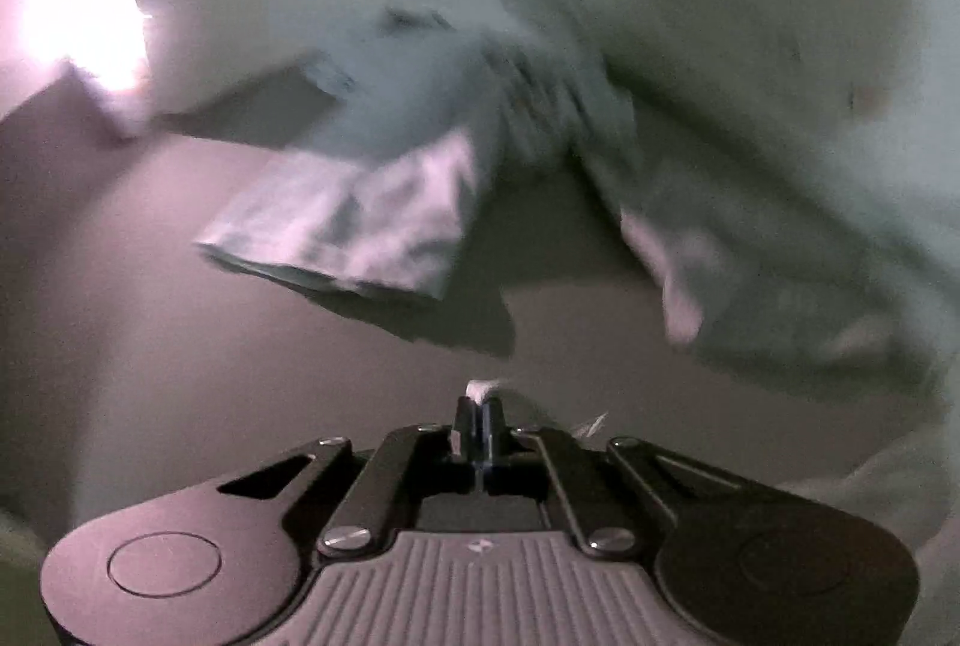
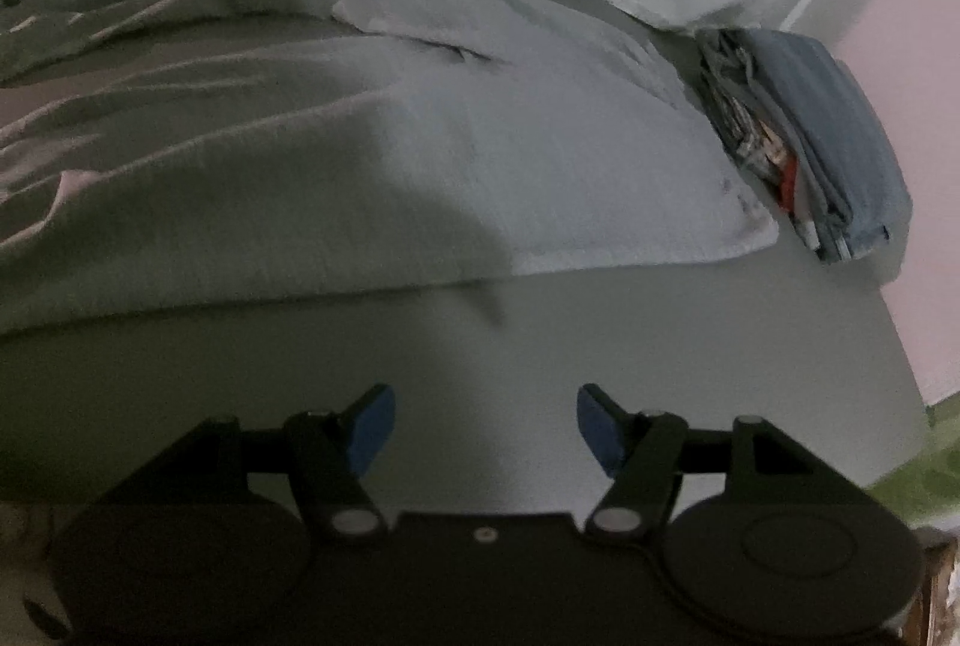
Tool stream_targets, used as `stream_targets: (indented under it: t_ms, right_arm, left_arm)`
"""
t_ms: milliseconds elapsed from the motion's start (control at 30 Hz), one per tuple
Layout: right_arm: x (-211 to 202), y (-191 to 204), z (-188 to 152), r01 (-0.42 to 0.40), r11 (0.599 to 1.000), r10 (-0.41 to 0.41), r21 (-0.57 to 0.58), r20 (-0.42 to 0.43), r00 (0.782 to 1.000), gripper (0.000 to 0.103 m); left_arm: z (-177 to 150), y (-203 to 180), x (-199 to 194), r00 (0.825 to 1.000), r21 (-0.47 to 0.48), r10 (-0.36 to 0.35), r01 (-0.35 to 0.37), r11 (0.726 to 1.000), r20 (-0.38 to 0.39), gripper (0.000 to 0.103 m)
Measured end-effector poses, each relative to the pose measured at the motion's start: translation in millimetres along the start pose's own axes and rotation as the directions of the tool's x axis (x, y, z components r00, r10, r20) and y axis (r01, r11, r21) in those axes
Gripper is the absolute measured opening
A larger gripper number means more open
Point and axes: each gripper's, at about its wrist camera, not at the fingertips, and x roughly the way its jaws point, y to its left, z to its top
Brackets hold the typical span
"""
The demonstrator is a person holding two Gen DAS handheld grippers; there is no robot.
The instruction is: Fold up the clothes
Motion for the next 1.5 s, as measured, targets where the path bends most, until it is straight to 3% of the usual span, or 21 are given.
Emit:
stream_targets:
  t_ms: [133, 233, 400, 700, 767, 833, 867, 933, 1067, 1133, 1233, 1300, 1500]
  right_arm:
    - [7, 2, 7, -0.026, 1.000, 0.027, -0.016, 0.013, 1.000, 0.068]
    - [13, 1, 12, -0.048, 0.999, 0.048, -0.023, 0.015, 0.999, 0.068]
    - [20, -1, 20, -0.070, 0.997, 0.071, -0.031, 0.024, 0.997, 0.068]
    - [29, -7, 23, -0.074, 0.997, 0.074, -0.011, 0.013, 0.997, 0.068]
    - [30, -11, 23, -0.069, 0.998, 0.069, 0.004, 0.010, 0.998, 0.068]
    - [30, -15, 23, -0.061, 0.998, 0.061, 0.021, 0.006, 0.998, 0.069]
    - [31, -17, 22, -0.058, 0.998, 0.058, 0.029, 0.003, 0.998, 0.069]
    - [32, -22, 21, -0.054, 0.998, 0.055, 0.041, -0.007, 0.998, 0.069]
    - [33, -39, 17, -0.034, 0.995, 0.035, 0.096, -0.010, 0.999, 0.072]
    - [35, -58, 14, -0.027, 0.985, 0.030, 0.168, -0.014, 0.999, 0.075]
    - [45, -100, 8, -0.023, 0.943, 0.030, 0.331, -0.014, 0.999, 0.077]
    - [52, -133, 4, -0.029, 0.890, 0.033, 0.455, 0.000, 0.999, 0.078]
    - [95, -239, -7, -0.065, 0.656, 0.044, 0.752, 0.049, 0.998, 0.079]
  left_arm:
    - [6, 26, -79, 0.991, -0.216, -0.026, 0.053, 0.975, 0.128, 0.002]
    - [8, 28, -116, 0.981, -0.261, -0.056, 0.104, 0.960, 0.185, 0.002]
    - [1, 14, -135, 0.979, -0.238, -0.030, 0.079, 0.968, 0.203, 0.002]
    - [20, 12, -92, 0.985, -0.242, 0.032, 0.011, 0.970, 0.172, 0.003]
    - [26, 14, -70, 0.984, -0.251, 0.108, -0.069, 0.965, 0.144, 0.007]
    - [32, 21, -41, 0.971, -0.251, 0.220, -0.191, 0.949, 0.089, 0.008]
    - [34, 25, -29, 0.966, -0.244, 0.254, -0.233, 0.941, 0.056, 0.015]
    - [38, 31, -10, 0.954, -0.234, 0.300, -0.292, 0.927, 0.002, 0.018]
    - [25, 21, -13, 0.980, -0.248, 0.196, -0.186, 0.951, 0.015, 0.047]
    - [12, -2, -11, 0.987, -0.187, 0.158, -0.154, 0.970, 0.005, 0.048]
    - [-12, -46, 0, 0.994, -0.088, 0.101, -0.106, 0.990, -0.051, 0.048]
    - [-28, -75, 6, 0.994, -0.058, 0.051, -0.057, 0.997, -0.100, 0.048]
    - [-71, -152, 1, 0.976, -0.056, -0.103, 0.094, 0.994, -0.193, 0.051]
